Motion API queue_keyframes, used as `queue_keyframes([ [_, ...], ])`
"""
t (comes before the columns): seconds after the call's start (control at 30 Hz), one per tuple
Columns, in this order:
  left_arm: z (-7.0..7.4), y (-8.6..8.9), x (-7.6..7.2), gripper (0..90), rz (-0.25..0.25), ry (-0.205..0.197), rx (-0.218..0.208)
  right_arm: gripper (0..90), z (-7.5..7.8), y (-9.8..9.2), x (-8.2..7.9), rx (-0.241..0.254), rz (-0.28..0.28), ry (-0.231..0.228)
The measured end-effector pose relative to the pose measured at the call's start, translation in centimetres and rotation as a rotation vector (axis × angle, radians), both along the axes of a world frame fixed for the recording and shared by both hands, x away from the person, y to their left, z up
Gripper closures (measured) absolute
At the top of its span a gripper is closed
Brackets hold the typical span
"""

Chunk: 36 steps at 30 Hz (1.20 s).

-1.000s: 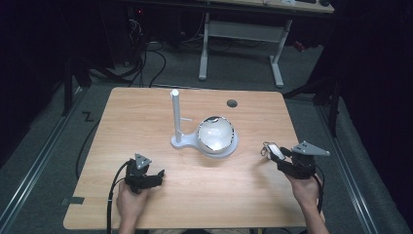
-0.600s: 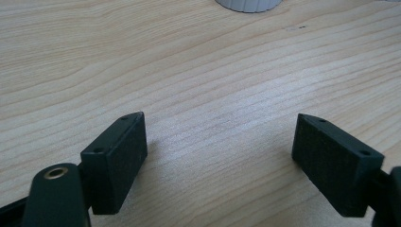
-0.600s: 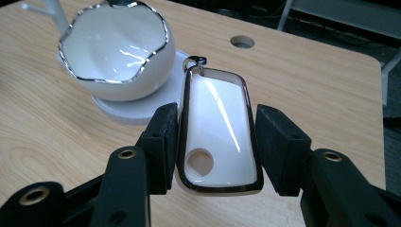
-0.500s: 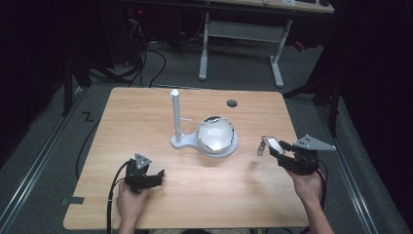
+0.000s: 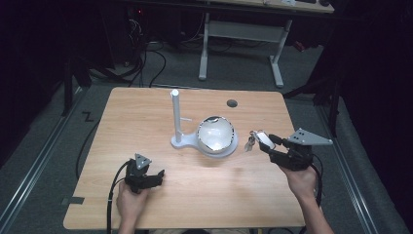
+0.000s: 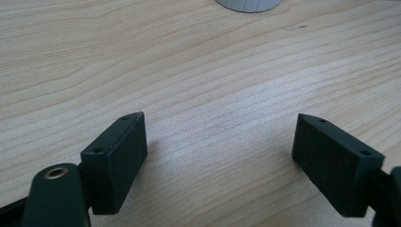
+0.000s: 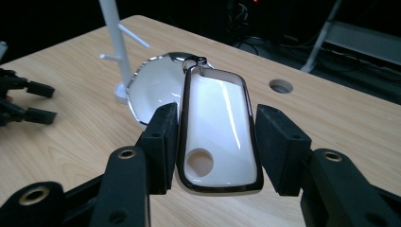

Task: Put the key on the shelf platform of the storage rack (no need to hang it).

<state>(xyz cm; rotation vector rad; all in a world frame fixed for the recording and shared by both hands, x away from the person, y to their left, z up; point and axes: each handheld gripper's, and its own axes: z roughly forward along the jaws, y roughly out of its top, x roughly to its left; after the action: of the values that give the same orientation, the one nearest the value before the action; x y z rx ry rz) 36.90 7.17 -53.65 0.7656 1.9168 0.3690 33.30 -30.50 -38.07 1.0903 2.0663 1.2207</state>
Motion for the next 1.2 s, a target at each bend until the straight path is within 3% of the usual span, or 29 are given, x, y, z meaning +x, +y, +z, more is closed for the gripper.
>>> queue_keyframes([
  [0.23, 0.0, 0.0, 0.0, 19.1, 0.001, 0.0, 0.0, 52.2, 0.7, 1.6, 0.5, 0.034, 0.068, 0.0],
  [0.6, 0.0, 0.0, 0.0, 19.1, 0.0, 0.0, -0.001, 52.2, 1.1, 3.9, 2.0, 0.04, 0.112, 0.013],
  [0.77, 0.0, 0.0, 0.0, 19.0, -0.006, -0.005, 0.005, 52.2, 0.9, 4.6, 3.2, 0.057, 0.12, 0.03],
  [1.2, 0.0, 0.0, 0.1, 19.1, -0.003, -0.005, 0.006, 52.1, -0.5, 6.1, 5.9, 0.022, 0.101, 0.075],
])
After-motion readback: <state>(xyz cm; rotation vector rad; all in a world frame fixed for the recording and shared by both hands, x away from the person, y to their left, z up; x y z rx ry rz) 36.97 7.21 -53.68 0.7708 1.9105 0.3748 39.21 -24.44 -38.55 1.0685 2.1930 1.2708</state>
